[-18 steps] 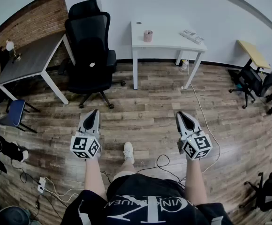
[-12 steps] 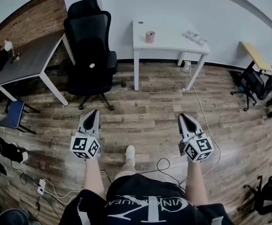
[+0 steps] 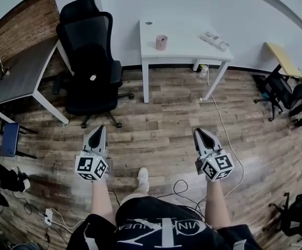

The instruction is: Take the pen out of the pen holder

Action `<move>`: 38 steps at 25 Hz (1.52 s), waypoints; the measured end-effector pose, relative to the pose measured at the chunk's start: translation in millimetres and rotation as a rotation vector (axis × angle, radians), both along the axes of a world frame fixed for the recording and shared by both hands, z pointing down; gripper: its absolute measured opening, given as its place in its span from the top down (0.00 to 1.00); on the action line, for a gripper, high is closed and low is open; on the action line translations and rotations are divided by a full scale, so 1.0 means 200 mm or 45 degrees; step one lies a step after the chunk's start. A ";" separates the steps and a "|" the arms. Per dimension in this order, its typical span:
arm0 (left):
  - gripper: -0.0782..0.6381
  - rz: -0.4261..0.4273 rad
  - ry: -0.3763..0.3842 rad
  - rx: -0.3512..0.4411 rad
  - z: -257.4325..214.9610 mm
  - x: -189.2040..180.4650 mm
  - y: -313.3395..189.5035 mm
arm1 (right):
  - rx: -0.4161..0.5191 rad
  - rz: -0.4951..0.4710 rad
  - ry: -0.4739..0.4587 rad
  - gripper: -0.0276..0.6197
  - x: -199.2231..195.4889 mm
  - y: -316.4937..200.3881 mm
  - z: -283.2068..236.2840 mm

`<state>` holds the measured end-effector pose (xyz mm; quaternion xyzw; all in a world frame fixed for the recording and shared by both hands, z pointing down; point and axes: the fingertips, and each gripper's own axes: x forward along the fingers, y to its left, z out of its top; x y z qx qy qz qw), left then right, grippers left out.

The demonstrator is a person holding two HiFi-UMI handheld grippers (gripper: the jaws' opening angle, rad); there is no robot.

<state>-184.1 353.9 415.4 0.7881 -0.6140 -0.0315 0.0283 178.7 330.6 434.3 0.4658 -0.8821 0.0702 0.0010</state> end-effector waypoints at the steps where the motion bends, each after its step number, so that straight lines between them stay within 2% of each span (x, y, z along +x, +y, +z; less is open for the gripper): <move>1: 0.87 0.003 -0.002 -0.007 0.01 -0.01 -0.04 | -0.004 0.004 0.006 0.90 -0.02 -0.04 0.01; 5: 0.87 0.006 -0.005 -0.028 0.02 -0.09 -0.21 | -0.031 0.032 0.031 0.90 -0.08 -0.20 0.05; 13: 0.87 0.053 -0.027 -0.050 0.03 -0.18 -0.56 | -0.086 0.077 -0.007 0.89 -0.17 -0.52 0.09; 14: 0.87 0.059 -0.027 -0.049 0.02 -0.19 -0.60 | -0.088 0.083 -0.011 0.88 -0.18 -0.55 0.09; 16: 0.87 0.073 -0.030 -0.048 0.02 -0.21 -0.69 | -0.092 0.095 -0.025 0.77 -0.20 -0.64 0.09; 25: 0.87 0.081 -0.016 -0.056 0.07 -0.37 -1.02 | -0.092 0.140 -0.039 0.74 -0.31 -0.96 0.10; 29: 0.87 0.083 0.012 -0.049 0.08 -0.37 -1.10 | -0.084 0.138 -0.028 0.73 -0.33 -1.03 0.09; 33: 0.87 0.113 -0.004 -0.086 0.14 -0.33 -1.13 | -0.103 0.178 -0.062 0.73 -0.27 -1.06 0.12; 38: 0.87 0.095 -0.010 -0.089 0.15 -0.37 -1.23 | -0.112 0.191 -0.089 0.73 -0.28 -1.18 0.16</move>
